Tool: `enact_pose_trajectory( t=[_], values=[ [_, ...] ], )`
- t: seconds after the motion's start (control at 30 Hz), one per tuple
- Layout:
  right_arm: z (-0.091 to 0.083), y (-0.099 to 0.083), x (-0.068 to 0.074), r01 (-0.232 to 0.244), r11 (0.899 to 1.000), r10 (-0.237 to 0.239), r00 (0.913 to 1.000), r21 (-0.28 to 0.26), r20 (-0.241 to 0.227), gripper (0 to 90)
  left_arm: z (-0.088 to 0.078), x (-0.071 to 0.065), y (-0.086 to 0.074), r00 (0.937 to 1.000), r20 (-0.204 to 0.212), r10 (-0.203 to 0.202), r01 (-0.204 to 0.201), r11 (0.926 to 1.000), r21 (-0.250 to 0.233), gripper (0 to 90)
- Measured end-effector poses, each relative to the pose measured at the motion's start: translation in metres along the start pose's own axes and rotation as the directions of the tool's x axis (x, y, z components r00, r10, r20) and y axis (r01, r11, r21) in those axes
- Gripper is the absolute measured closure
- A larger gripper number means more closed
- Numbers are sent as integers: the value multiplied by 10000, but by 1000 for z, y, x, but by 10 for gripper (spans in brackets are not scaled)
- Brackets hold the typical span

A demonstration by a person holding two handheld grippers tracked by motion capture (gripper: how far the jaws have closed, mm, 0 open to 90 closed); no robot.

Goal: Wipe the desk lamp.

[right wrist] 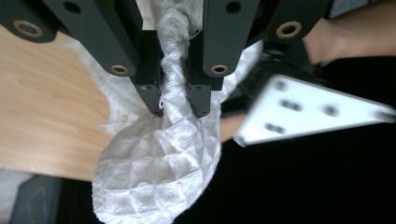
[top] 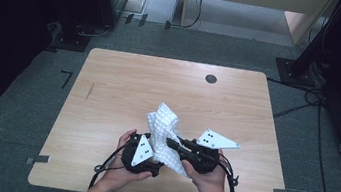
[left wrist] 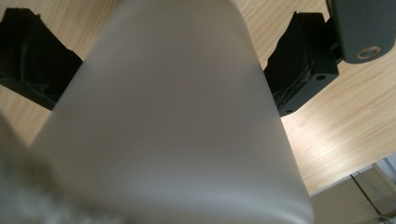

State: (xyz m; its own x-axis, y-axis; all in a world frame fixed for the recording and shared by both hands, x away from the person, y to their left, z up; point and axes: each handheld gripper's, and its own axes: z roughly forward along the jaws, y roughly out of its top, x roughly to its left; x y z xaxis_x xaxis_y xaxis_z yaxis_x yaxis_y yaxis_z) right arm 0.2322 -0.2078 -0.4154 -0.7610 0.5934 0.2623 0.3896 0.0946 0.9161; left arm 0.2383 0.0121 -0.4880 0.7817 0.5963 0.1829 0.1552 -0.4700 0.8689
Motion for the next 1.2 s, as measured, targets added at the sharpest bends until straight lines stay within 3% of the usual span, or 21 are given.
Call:
enact_pose_trajectory(
  t=[0.1, 0.13, 0.43, 0.53, 0.83, 0.9, 1.0, 1.2],
  values=[
    [2, -5, -4, 259, 9994, -274, 9970, 224, 723, 798, -1, 2, 0, 10000, -10, 10, -10, 10000, -48, 84],
    [1, -7, -9, 236, 9992, -271, 9929, 311, 1156, 798, -2, 3, 0, 10000, -1, -6, 6, 10000, -45, 85],
    [5, -14, -20, -58, 9986, -15, 9902, 521, 1396, 797, -1, 3, 0, 10000, -5, 22, -22, 10000, 64, 85],
    [4, -14, -20, 131, 9978, -240, 9850, 647, 1710, 797, 0, 2, 0, 10000, 12, 2, -2, 10000, 33, 85],
    [4, -18, -28, -53, 9964, -147, 9727, 852, 2314, 799, -1, 0, 2, 9999, 41, 101, -101, 9999, -19, 86],
    [4, -18, -28, -109, 9963, -89, 9732, 848, 2300, 799, -1, 0, 2, 9999, 94, 124, -124, 9999, -18, 86],
    [3, -15, -25, -213, 9980, 104, 9842, 601, 1767, 798, -1, -3, 3, 9996, 106, 275, -276, 9996, 75, 87],
    [2, -6, -8, 230, 9992, -261, 9944, 314, 1027, 796, 3, -11, 4, 9982, 200, 571, -574, 9983, 129, 91]
  ],
)
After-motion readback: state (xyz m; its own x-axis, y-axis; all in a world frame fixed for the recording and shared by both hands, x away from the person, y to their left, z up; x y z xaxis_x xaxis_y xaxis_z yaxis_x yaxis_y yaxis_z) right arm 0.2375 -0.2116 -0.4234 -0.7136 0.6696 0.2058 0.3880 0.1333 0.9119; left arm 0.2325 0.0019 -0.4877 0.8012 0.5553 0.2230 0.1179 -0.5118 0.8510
